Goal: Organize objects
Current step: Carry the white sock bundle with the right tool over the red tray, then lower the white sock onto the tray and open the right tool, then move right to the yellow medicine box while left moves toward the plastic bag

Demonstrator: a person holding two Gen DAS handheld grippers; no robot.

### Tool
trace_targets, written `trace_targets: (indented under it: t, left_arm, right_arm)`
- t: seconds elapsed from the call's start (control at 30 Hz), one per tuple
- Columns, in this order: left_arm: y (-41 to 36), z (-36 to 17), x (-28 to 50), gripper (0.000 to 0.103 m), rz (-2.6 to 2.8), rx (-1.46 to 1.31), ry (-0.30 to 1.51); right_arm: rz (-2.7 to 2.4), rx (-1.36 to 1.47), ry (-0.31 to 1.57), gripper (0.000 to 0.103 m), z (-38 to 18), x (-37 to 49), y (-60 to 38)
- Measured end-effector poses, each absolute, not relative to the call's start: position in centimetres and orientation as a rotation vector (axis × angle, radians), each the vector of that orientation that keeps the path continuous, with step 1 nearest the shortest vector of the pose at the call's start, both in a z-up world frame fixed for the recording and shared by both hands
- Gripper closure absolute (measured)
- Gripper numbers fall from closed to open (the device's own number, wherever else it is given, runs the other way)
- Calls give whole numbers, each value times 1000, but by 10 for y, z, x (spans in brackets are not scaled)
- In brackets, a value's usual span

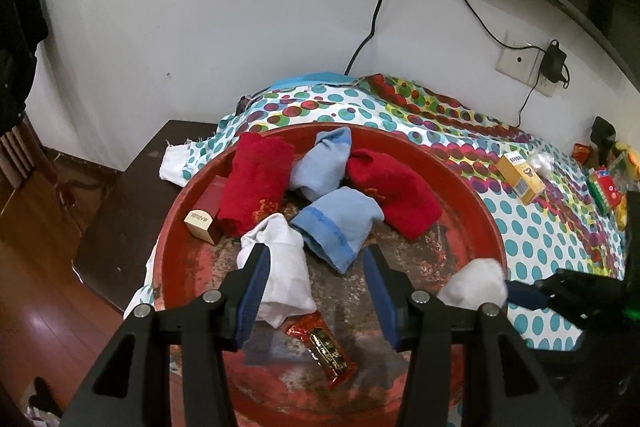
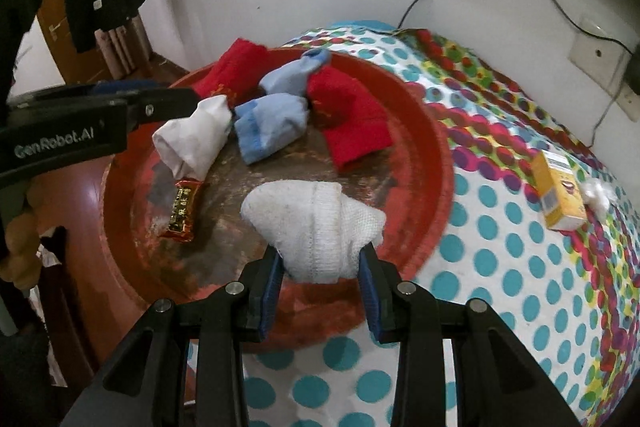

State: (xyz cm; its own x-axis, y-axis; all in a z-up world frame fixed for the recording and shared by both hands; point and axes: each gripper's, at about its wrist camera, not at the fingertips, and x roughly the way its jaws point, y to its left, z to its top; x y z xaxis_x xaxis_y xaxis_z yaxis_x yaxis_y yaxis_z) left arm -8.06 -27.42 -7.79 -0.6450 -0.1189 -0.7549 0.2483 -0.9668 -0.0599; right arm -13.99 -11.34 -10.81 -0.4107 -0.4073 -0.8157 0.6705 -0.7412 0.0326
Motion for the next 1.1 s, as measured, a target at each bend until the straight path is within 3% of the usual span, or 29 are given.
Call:
trace_targets:
  t: [0.4,0.47,0.53,0.83,1.1]
  left_arm:
    - [-279,-80,-82,53,-2657,1216,271]
    - [-279,-81,-82,53,-2654,1221,269]
    - [-278,-82,-83,53,-2653,1225,268]
    - [-270,-84,-85,53,-2659,1250,249]
    - [-264,-92,-91,53,-2642,1295,222]
  right_arm:
    - [-2085,1199,434,64,-129,-140,-142]
    - [-2089,1187,430,46,-129,-138,-141]
    - [-2107,1160,429,34,-125,-136,-139]
    - [-2185,1100,374,34,-103,-144,-107]
    - [-2398,1161,353,29,-100,-202,-33]
